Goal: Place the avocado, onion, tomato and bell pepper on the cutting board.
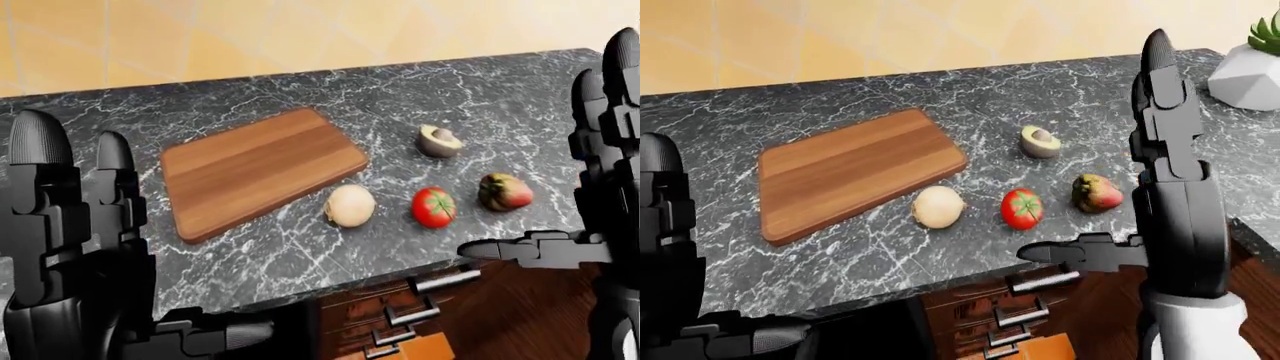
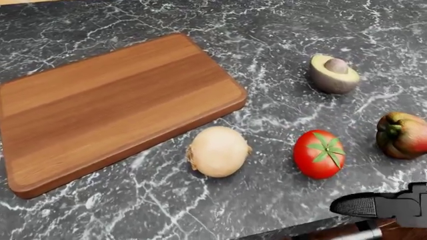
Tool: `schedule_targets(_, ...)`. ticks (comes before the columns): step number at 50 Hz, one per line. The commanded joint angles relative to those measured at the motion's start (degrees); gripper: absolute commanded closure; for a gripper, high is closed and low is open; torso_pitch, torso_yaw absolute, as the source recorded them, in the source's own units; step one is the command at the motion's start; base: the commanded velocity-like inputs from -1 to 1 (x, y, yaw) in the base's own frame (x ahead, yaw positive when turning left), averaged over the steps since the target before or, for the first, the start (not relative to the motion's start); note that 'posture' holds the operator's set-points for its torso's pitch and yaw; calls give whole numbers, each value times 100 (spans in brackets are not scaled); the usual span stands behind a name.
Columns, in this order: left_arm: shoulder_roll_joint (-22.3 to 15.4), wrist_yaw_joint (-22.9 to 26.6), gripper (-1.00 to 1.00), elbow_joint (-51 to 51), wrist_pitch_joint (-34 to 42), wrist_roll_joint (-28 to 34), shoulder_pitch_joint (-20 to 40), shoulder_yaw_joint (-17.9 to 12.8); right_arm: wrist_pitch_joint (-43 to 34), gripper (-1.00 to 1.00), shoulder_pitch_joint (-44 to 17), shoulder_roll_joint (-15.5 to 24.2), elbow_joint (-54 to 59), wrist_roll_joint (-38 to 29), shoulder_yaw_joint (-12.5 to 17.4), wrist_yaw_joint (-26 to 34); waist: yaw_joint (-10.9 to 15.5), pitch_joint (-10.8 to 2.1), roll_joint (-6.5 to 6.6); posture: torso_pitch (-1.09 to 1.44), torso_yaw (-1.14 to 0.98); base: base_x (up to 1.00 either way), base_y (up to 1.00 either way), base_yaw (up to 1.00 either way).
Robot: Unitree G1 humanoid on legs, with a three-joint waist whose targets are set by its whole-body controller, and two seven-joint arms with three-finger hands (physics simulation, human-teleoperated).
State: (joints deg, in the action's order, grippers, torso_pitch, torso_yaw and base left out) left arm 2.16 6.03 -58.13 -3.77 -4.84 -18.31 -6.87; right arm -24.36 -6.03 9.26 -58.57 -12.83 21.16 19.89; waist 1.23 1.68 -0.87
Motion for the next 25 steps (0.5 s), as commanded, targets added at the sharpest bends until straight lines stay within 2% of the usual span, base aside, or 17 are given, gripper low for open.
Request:
schedule_targets(1, -10, -12, -100, -187, -114, -24, 42, -17, -390, -100, -273, 280, -143, 154, 161, 73, -4, -42, -16, 0, 0, 0, 0, 0)
schedule_targets(3, -8, -17, -100, -187, -107, -18, 46, -16, -667, -100, -547, 563, -128, 212, 311, 89, -11, -40, -19, 0, 0, 0, 0, 0)
schedule_targets(7, -13, -27, -100, -187, -112, -1, 46, 0, -1377, -100, -1307, 1419, 86, 487, 685, 314, -38, -31, -13, 0, 0, 0, 0, 0)
schedule_targets(10, -16, -31, -100, -187, -95, 4, 59, -2, -1549, -100, -1600, 1840, 279, 619, 734, 328, -55, -1, 0, 0, 0, 0, 0, 0)
schedule_targets(11, -17, -32, -100, -187, -96, 0, 60, -9, -1506, -100, -1745, 2054, 555, 413, 698, 205, -65, 7, 6, 0, 0, 0, 0, 0)
schedule_targets(14, -18, -34, -100, -187, -96, 20, 60, 11, -1596, -100, -2369, 2707, 1203, 489, 687, 338, -105, 19, 20, 0, 0, 0, 0, 0)
schedule_targets(17, -21, -34, -100, -187, -103, 13, 55, 8, -1790, -100, -3297, 3382, 2113, 548, 295, 579, -124, 29, 25, 0, 0, 0, 0, 0)
schedule_targets(19, -15, -30, -100, -187, -98, 20, 60, 10, -1554, -100, -3807, 3604, 2806, 419, -41, 614, -147, 36, 38, 0, 0, 0, 0, 0)
schedule_targets(21, -10, -24, -100, -187, -97, 17, 61, -1, -1183, -100, -4328, 3762, 3602, 164, -369, 743, -162, 45, 50, 0, 0, 0, 0, 0)
schedule_targets(22, -10, -22, -100, -187, -100, 6, 58, -7, -1104, -100, -4616, 3760, 3907, 114, -416, 816, -171, 42, 52, 0, 0, 0, 0, 0)
schedule_targets(25, -3, -17, -100, -187, -114, 24, 44, 9, -435, -100, -5729, 3751, 5499, -271, -880, 973, -185, 25, 59, 0, 0, 0, 0, 0)
